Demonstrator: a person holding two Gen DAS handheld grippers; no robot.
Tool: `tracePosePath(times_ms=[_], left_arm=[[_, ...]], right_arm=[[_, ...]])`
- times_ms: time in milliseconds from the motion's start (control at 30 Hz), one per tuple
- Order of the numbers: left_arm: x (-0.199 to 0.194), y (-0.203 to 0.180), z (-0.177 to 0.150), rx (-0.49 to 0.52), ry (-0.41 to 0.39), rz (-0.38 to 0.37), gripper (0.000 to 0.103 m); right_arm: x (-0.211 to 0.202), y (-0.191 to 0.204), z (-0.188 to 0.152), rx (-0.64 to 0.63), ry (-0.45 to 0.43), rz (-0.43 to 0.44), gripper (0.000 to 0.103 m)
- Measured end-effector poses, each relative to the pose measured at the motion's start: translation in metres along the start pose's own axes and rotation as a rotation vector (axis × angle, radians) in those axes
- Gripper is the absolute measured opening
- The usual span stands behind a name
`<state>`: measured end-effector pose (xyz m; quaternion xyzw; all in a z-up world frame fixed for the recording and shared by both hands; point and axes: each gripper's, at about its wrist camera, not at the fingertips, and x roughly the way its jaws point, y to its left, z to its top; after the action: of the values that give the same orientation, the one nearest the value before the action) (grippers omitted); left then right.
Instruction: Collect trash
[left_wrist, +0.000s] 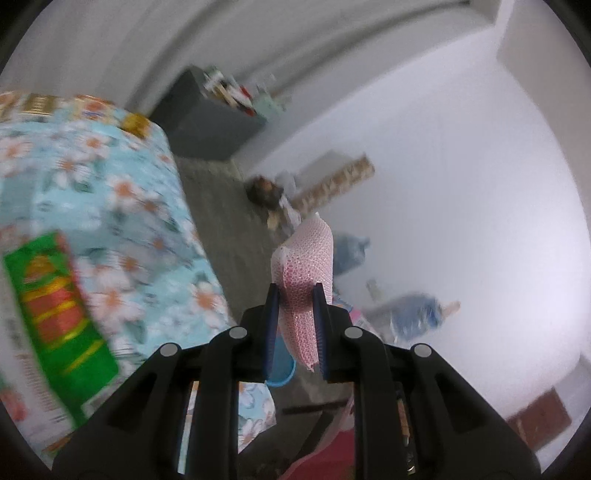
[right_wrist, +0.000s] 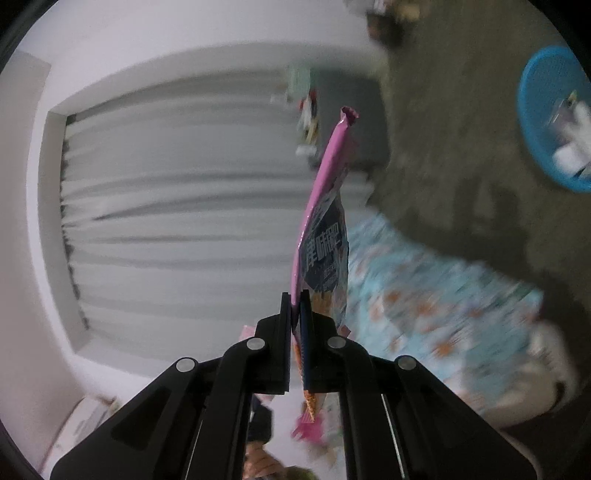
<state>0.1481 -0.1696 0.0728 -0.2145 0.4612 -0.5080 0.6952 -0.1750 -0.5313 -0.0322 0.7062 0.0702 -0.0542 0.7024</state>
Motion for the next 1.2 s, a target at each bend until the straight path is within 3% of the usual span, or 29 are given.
tracePosePath(times_ms=[267,433,633,733,767,800,867,900,933,967,1100,1200], left_arm=[[0.134,-0.055,-0.027,0.126,0.243,0.047,0.016],[0.234,-0.082,-0.062,0.224,0.385,0.128,0.016],[0.335,-0.099,-0.106,0.333,0.491,0.203,0.016],[0.379,-0.099,-0.119,0.364,0.51,0.235,0.017],[0.399,-0.096,-0.127,0.373,0.531,0.258,0.021],[0.417,-0.091,-0.131,0.369,0.563,0.274,0.037],[0.45,-0.071,-0.144,0.328,0.619,0.364,0.057],[0.461,-0.061,-0.147,0.296,0.614,0.393,0.057],[0.468,-0.053,-0.149,0.269,0.617,0.413,0.057],[0.473,-0.044,-0.15,0.234,0.626,0.439,0.057],[0.466,-0.03,-0.145,0.138,0.643,0.427,0.062],[0.449,-0.036,-0.134,0.176,0.612,0.416,0.065]], right_arm=[[-0.053,-0.025,0.045,-0.088,-0.209,-0.242,0.005],[-0.059,-0.052,0.073,-0.171,-0.291,-0.477,0.005],[-0.044,-0.083,0.104,-0.309,-0.305,-0.733,0.005],[-0.027,-0.099,0.118,-0.384,-0.287,-0.809,0.005],[-0.018,-0.107,0.124,-0.416,-0.284,-0.854,0.005],[-0.011,-0.114,0.13,-0.43,-0.272,-0.879,0.005],[0.004,-0.138,0.139,-0.427,-0.217,-0.924,0.008],[0.014,-0.159,0.146,-0.396,-0.172,-0.968,0.019],[0.018,-0.173,0.148,-0.37,-0.143,-0.997,0.039],[0.021,-0.186,0.149,-0.346,-0.123,-1.018,0.043],[0.012,-0.21,0.135,-0.28,-0.131,-0.996,0.043],[0.003,-0.207,0.126,-0.311,-0.135,-0.991,0.043]])
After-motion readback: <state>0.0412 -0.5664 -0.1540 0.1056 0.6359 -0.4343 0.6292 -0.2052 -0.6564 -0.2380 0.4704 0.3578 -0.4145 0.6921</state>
